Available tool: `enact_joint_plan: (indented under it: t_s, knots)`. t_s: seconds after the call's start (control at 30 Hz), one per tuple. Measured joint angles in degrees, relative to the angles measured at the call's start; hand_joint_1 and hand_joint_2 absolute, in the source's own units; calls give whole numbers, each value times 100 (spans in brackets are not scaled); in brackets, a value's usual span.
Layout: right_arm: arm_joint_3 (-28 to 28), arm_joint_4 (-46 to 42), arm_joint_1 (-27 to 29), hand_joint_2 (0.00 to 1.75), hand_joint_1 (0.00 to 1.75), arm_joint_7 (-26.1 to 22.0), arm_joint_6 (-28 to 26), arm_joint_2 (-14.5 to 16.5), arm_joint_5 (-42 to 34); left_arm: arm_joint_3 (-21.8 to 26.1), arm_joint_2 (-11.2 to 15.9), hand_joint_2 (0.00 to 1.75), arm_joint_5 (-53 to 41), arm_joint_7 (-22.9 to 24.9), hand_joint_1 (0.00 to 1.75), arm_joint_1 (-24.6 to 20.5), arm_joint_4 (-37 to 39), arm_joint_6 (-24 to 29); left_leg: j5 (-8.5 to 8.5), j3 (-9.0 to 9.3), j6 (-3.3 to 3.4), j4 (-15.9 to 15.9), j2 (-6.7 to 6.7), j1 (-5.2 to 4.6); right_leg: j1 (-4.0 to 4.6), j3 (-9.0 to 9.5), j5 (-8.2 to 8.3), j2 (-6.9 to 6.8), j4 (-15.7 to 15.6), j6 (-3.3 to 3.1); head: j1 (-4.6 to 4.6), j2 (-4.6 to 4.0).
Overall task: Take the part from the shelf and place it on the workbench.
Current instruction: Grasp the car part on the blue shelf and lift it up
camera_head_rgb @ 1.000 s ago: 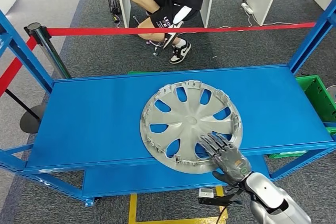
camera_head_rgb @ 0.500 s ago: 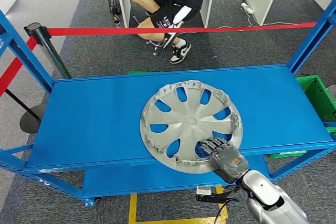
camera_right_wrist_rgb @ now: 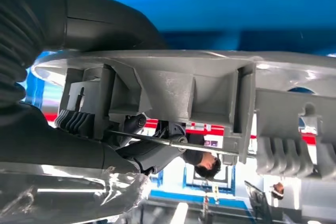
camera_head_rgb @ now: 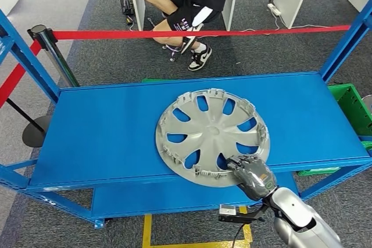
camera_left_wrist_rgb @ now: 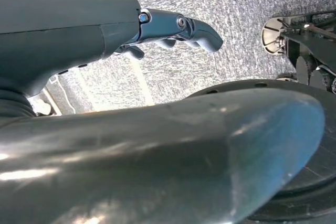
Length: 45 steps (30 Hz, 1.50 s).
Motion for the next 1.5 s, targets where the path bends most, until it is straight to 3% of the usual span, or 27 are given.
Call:
enact_joint_plan:
  t_s: [0.27,0.37,0.47,0.6,0.8,1.0,1.27,1.5]
  knots:
    - [-377,-546,234,175,175,-638,559,3,-1136,0,1,0,-25,0,0,0,0,-1,-4,8,1,0,0,0,0,6,-1,3,0,0,-1,0]
    - [-582,-899,310,175,175,-1123,1297,35,-2242,0,1,0,-32,0,0,-2,0,-7,-8,18,-4,0,5,1,0,12,-2,17,0,-2,0,0]
    - [-830,-1296,375,175,175,-1433,2468,107,-3621,0,-2,0,-34,0,0,-7,0,-11,-22,41,-11,0,32,1,1,27,-6,43,0,-7,-1,0]
    - [-1069,-1645,516,175,175,-1377,3777,204,-4994,1,-7,0,-31,0,0,-29,0,-10,-35,68,-5,-1,50,4,4,57,-24,43,0,-10,-2,0]
    - [-1232,-1783,700,175,175,-1217,4171,257,-5504,2,-11,0,-26,0,0,-37,0,-8,-32,74,-6,-1,48,5,4,62,-24,37,0,-10,-1,0]
    - [-1331,-1684,766,175,175,-565,5385,293,-8029,4,-27,0,10,11,0,-52,0,33,-33,69,-3,-1,48,1,2,59,-24,36,0,-7,1,0]
    - [-1678,-1699,964,175,175,-597,5466,655,-9312,1,-74,0,-43,63,0,-95,0,96,-50,61,2,0,46,-4,-4,55,-32,34,-1,3,-2,0]
    - [-2051,-1659,1059,175,175,-460,5574,909,-9651,-77,-36,0,-154,128,0,-142,0,52,-72,58,46,4,43,-45,-46,61,-44,33,-2,50,-2,0]
